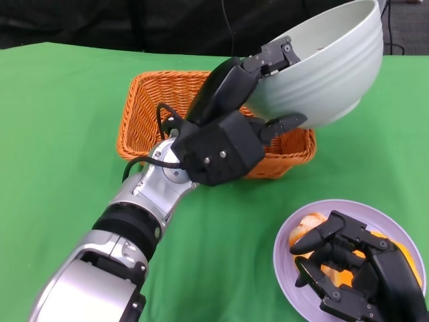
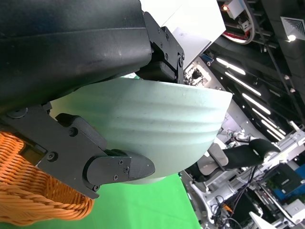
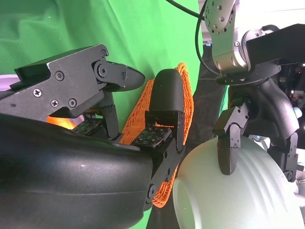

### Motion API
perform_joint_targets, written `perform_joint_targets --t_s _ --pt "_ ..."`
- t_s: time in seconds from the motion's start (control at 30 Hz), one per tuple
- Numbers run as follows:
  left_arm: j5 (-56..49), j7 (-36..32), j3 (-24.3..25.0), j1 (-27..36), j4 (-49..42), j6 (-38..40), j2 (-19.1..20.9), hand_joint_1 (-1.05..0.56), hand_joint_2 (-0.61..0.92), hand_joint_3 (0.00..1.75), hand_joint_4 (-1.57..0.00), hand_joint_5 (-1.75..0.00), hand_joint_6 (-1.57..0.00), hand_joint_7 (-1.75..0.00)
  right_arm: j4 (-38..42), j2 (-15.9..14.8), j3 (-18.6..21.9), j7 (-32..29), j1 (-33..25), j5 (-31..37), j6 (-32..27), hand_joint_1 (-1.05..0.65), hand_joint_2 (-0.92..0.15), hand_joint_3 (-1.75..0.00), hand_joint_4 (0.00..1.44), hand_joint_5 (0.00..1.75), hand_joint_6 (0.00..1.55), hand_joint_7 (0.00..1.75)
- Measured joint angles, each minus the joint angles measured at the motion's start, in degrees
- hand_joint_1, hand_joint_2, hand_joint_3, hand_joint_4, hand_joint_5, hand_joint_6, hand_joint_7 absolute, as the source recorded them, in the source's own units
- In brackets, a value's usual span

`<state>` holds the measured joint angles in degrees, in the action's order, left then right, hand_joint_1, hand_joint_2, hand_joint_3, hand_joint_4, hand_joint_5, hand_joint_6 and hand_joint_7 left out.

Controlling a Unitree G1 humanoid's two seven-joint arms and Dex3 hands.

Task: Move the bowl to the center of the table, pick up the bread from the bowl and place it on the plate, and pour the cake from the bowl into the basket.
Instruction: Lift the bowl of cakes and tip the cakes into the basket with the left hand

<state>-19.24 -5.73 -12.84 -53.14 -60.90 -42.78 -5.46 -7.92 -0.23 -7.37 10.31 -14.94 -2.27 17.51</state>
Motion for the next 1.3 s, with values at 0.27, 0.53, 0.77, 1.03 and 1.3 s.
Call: perform_joint_targets --t_s 0.27,0.53,0.77,1.03,1.3 --pt "5.33 3.97 2.97 0.01 0.01 2.41 -2.02 -0.27 0.77 0.88 -0.78 -1.75 -0.51 -1.74 0.03 0.00 -0.04 -0.02 -0.01 0.03 0.04 -0.10 -0.74 -0.60 0.68 1.50 0.63 1.24" --pt "11.69 8.39 7.21 0.02 0.81 6.75 -4.45 -0.26 0.76 0.82 -0.76 -1.75 -0.58 -1.64 0.74 0.01 -0.05 0.01 0.00 -0.10 0.10 -0.08 -0.74 -0.61 0.67 1.51 0.63 1.26" --pt "18.38 12.07 11.15 0.10 3.26 13.81 -6.54 -0.28 0.75 0.83 -0.78 -1.75 -0.60 -1.61 0.74 0.00 -0.10 0.12 -0.01 -0.27 0.10 -0.09 -0.74 -0.62 0.66 1.51 0.62 1.27" --pt "21.83 14.03 13.30 0.11 5.18 18.63 -7.25 -0.24 0.74 0.82 -0.74 -1.75 -0.58 -1.61 0.73 0.00 -0.12 0.27 -0.04 -0.27 0.10 -0.08 -0.74 -0.63 0.66 1.51 0.62 1.27" --pt "26.60 16.03 16.08 0.11 5.88 21.93 -7.75 -0.22 0.69 0.88 -0.71 -1.75 -0.60 -1.59 0.71 -0.01 -0.13 0.31 -0.12 -0.17 0.09 -0.08 -0.74 -0.63 0.66 1.51 0.61 1.28"
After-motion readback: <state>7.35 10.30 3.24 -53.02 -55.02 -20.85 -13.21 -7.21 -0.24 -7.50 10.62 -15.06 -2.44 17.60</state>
